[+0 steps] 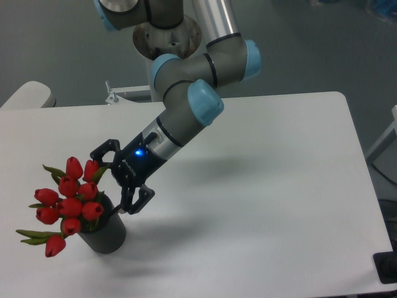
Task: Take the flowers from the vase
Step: 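Lower the gripper around the tulip stems above the vase rim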
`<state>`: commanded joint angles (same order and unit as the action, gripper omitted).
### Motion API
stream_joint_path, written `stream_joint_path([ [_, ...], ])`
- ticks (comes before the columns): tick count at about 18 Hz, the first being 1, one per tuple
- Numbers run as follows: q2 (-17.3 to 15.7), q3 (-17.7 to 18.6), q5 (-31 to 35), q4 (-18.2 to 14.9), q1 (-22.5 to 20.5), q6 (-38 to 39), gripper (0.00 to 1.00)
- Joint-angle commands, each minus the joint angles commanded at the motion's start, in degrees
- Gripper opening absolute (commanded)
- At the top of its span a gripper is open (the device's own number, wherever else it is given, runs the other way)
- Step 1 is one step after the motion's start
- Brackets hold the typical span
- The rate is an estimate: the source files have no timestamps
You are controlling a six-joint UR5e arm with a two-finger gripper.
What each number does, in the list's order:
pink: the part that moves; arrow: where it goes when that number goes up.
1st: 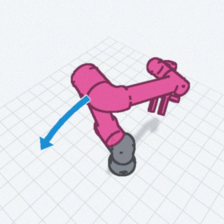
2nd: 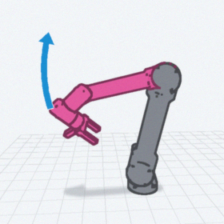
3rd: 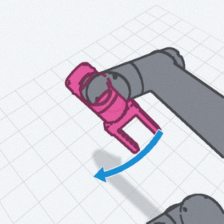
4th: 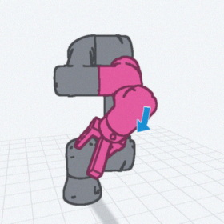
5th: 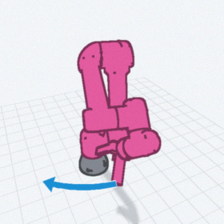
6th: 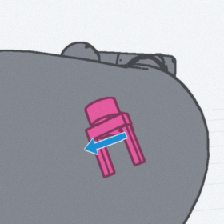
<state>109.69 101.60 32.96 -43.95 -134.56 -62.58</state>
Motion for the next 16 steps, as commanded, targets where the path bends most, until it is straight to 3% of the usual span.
stream_joint_path([
  [12, 1.6, -0.5, -0.1, 0.8, 1.9, 0.1, 0.98],
  [16, 1.4, -0.8, -0.1, 0.8, 1.8, 0.3, 0.62],
])
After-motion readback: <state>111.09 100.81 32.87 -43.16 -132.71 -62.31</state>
